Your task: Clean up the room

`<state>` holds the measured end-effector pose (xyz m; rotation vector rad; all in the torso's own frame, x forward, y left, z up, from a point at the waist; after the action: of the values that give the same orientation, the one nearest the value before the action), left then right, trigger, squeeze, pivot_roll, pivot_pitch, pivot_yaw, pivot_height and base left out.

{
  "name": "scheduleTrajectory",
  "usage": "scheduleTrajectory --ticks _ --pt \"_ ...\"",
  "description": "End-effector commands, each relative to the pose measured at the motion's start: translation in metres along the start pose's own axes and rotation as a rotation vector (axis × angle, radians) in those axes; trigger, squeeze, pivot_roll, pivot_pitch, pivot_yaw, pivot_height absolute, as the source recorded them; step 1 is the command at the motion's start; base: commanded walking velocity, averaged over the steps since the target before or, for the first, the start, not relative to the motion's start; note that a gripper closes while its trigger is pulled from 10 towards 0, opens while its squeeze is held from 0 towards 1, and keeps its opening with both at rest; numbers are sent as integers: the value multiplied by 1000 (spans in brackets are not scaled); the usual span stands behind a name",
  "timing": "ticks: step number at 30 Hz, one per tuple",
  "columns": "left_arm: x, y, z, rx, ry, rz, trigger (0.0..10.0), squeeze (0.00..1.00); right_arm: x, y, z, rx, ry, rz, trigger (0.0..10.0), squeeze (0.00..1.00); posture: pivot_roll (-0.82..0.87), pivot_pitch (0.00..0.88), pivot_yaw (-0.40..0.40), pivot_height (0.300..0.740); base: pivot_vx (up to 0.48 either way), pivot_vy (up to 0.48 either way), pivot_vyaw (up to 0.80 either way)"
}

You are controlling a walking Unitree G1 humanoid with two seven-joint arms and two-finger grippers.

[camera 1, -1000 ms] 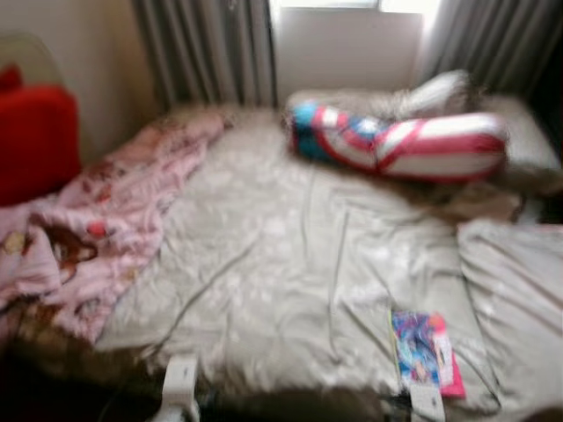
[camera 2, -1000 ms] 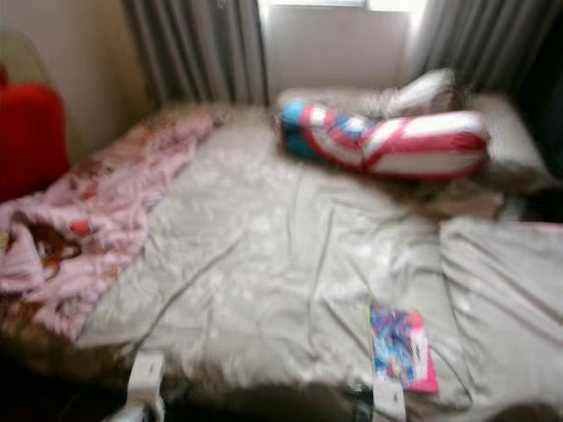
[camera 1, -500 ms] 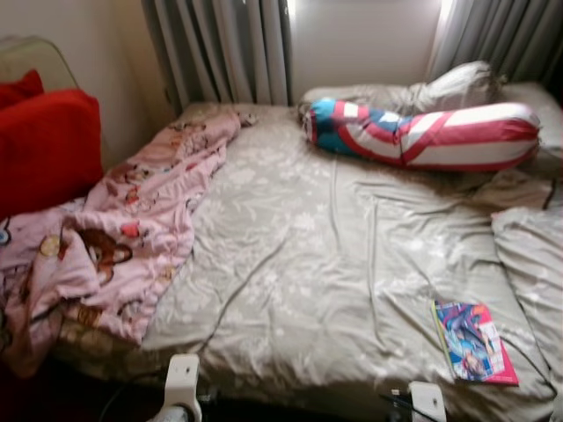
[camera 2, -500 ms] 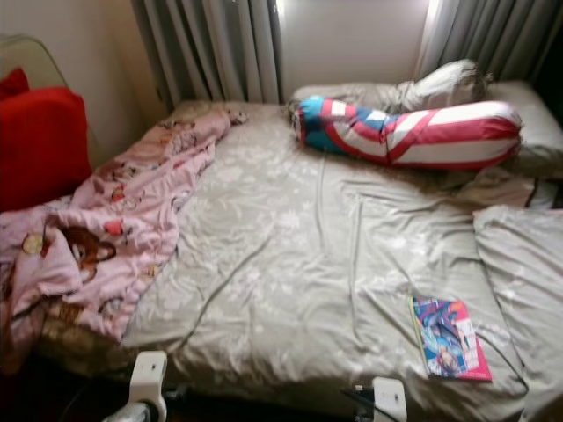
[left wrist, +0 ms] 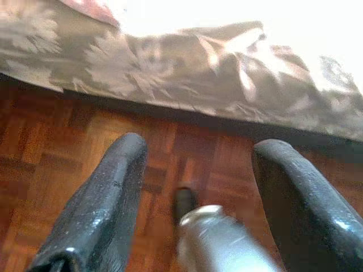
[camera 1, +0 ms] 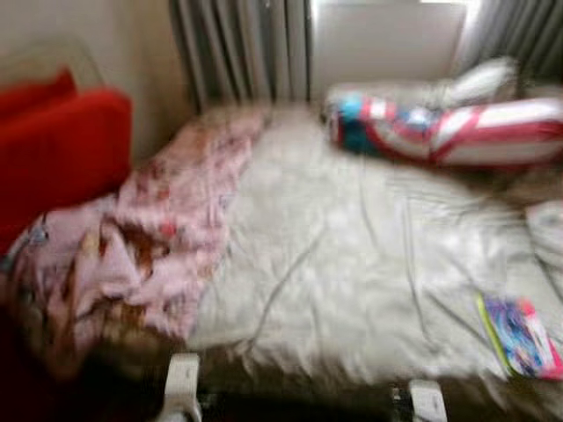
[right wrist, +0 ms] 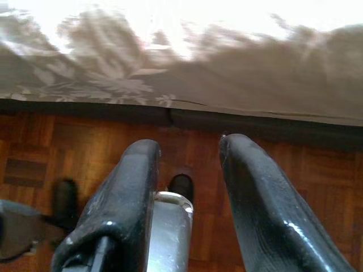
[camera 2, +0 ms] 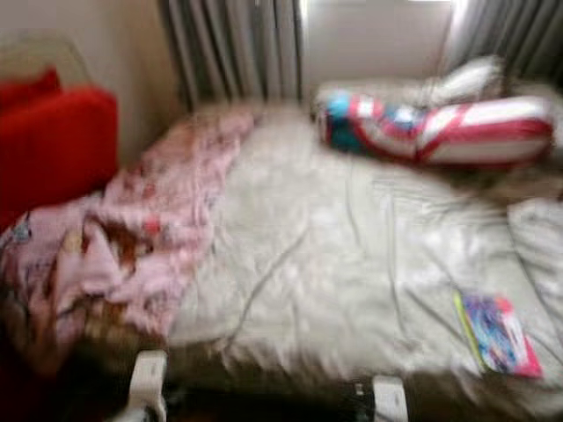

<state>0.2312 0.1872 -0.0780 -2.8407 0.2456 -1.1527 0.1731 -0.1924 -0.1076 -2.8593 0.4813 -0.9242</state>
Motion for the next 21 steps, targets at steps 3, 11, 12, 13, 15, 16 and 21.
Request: scheduleTrajectory --ticks 3,11,12,13,15,16,21 --pt "-11 -9 -3 20 -38 10 10000 0 2 -9 2 23 7 -4 10000 0 -19 13 -1 740 0 420 0" --pt "-11 -9 -3 19 -38 9 10000 0 3 -9 2 25 6 -13 10000 0 -19 12 -1 740 0 419 129" --pt "-11 -9 -3 19 -38 9 10000 0 3 -9 2 25 6 -13 10000 0 -19 12 -1 740 0 416 0" --pt "-11 -9 -3 20 -38 9 10000 0 3 -9 2 25 6 -13 10000 0 -19 12 -1 740 0 416 0" --pt "-11 -9 -3 19 -39 9 10000 0 2 -9 2 26 6 -13 10000 0 -18 14 -1 740 0 418 0" --pt "-12 -9 -3 19 -39 9 10000 0 2 -9 2 26 6 -13 10000 0 -19 14 -1 740 0 420 0" --pt "-12 -9 -3 19 -39 11 10000 0 2 -9 2 25 5 -11 10000 0 -19 15 0 740 0 418 416"
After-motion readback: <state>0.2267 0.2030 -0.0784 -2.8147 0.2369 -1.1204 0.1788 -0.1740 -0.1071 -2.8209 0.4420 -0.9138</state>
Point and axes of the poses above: a point about 5 cm out from each wrist's last joint towards the gripper, its own z axis pointing out of the wrist towards the gripper, its own x axis along the axis of the wrist's last joint, y = z × x, the point moved 2 cm from there along z, pointing out of the wrist towards the gripper, and after that the axes turned 12 degrees about z, right-handed, at the moved point
